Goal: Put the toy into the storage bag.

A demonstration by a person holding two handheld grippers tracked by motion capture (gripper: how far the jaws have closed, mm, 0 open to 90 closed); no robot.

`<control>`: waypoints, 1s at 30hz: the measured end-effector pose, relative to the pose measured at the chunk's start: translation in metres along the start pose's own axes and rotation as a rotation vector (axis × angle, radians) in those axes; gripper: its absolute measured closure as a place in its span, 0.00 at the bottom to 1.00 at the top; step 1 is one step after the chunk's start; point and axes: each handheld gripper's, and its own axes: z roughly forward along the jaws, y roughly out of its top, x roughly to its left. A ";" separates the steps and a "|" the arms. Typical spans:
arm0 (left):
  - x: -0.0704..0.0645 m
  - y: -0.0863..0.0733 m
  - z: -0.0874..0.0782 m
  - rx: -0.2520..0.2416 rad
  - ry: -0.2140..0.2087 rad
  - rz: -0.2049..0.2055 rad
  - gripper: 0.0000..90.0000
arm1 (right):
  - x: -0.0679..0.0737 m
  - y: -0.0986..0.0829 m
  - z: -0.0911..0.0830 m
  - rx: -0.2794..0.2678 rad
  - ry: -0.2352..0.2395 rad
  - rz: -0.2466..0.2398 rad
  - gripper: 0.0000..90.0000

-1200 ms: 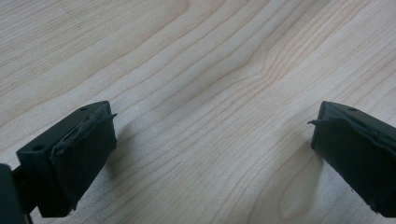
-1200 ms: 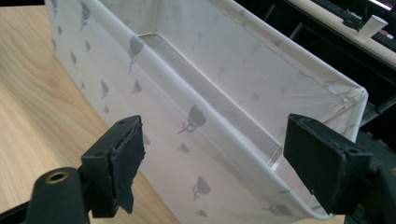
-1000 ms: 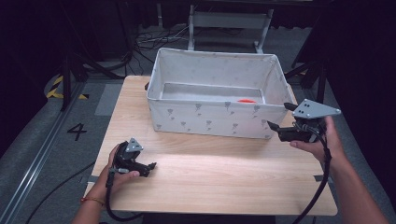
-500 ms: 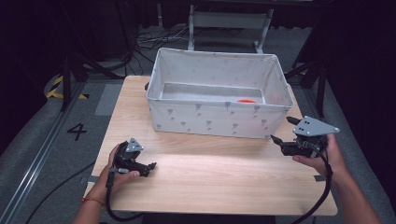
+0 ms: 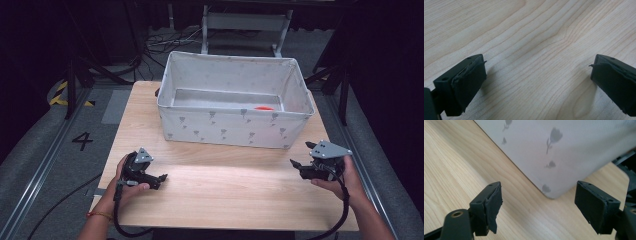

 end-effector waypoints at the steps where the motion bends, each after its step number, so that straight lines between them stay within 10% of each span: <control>1: 0.000 0.000 0.000 0.000 0.000 0.000 0.00 | 0.000 -0.005 0.003 0.011 -0.002 0.006 0.25; 19: 0.000 0.000 0.000 0.000 0.000 0.000 0.00 | 0.004 -0.058 0.021 0.122 -0.019 0.041 0.24; 30: 0.000 0.000 0.000 0.001 0.002 -0.005 0.00 | 0.002 -0.092 0.020 0.088 0.042 0.198 0.23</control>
